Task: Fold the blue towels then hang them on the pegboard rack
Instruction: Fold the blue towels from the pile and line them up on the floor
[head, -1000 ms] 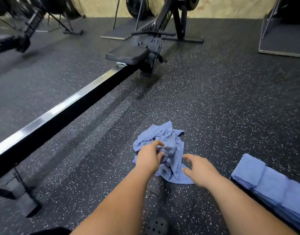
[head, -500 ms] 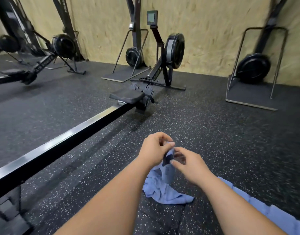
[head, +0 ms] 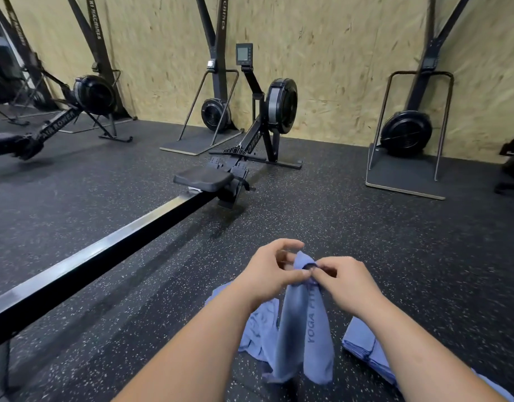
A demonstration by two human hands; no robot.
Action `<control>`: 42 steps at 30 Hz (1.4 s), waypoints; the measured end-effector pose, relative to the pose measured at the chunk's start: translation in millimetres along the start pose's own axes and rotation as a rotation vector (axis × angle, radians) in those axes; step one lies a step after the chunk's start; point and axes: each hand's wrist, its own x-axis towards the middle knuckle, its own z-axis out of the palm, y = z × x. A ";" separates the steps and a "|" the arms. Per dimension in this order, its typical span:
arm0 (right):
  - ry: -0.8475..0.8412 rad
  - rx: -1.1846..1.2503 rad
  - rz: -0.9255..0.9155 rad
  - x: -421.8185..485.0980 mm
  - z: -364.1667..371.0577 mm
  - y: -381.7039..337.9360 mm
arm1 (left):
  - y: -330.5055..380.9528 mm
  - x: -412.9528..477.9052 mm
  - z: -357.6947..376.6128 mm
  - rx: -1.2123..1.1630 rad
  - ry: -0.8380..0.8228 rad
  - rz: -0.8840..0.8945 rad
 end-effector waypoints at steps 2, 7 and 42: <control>-0.028 -0.019 -0.004 5.0 -7.5 7.7 | -1.9 10.5 5.9 0.081 0.044 0.024; -0.032 -0.066 0.035 17.1 -18.9 25.8 | -2.1 37.2 10.3 0.349 0.124 0.083; 0.202 -0.082 0.064 27.0 -91.0 97.5 | -14.3 77.2 -15.3 0.809 0.413 0.020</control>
